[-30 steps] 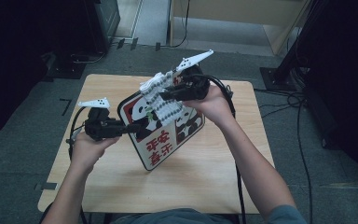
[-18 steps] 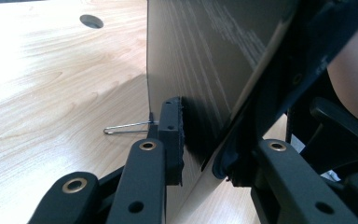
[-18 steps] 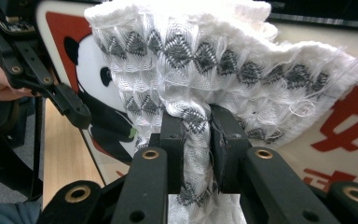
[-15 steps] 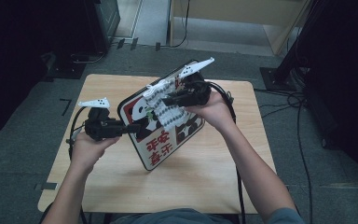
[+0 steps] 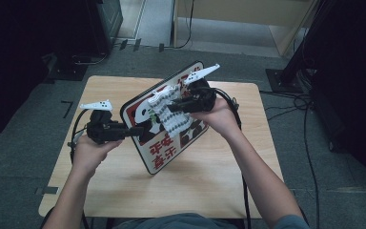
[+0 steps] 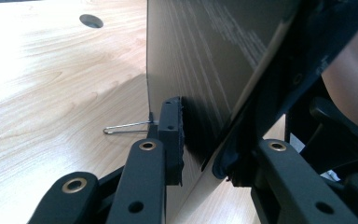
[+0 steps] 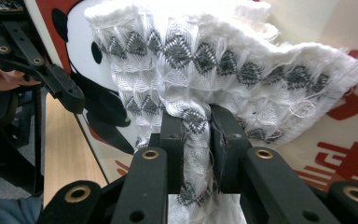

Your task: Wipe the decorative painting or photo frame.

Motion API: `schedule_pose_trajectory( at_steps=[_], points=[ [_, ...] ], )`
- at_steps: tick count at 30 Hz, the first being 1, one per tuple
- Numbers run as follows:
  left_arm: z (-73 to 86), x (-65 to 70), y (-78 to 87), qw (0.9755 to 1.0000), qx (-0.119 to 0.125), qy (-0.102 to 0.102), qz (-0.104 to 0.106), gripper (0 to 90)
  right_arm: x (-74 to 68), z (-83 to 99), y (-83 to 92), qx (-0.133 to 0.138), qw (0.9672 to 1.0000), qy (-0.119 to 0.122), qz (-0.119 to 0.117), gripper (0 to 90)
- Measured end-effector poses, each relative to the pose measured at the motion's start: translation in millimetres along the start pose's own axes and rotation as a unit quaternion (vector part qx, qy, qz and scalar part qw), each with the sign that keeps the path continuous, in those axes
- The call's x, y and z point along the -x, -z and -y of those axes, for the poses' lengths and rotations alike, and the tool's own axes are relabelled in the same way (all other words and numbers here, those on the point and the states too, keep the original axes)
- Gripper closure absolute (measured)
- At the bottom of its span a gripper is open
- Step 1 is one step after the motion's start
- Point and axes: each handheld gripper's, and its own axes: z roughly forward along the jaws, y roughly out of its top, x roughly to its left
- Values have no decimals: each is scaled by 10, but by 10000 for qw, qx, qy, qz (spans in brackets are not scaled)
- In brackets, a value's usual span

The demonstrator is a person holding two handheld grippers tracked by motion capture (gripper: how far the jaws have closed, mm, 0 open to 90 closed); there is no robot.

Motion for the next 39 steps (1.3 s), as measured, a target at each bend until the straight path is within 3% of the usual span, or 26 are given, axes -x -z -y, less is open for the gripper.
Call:
schedule_pose_trajectory(
  at_steps=[11,23,39],
  points=[
    [0,2,-1,10000,0,1,-1,725,11,132,-54,20,10000,-4,-32,774],
    [1,1,-1,10000,0,0,0,725,64,310,-108,140,9996,-180,-157,773],
    [-1,12,-7,10000,-19,-2,6,722,87,465,-181,198,9994,-178,-224,769]
  ],
)
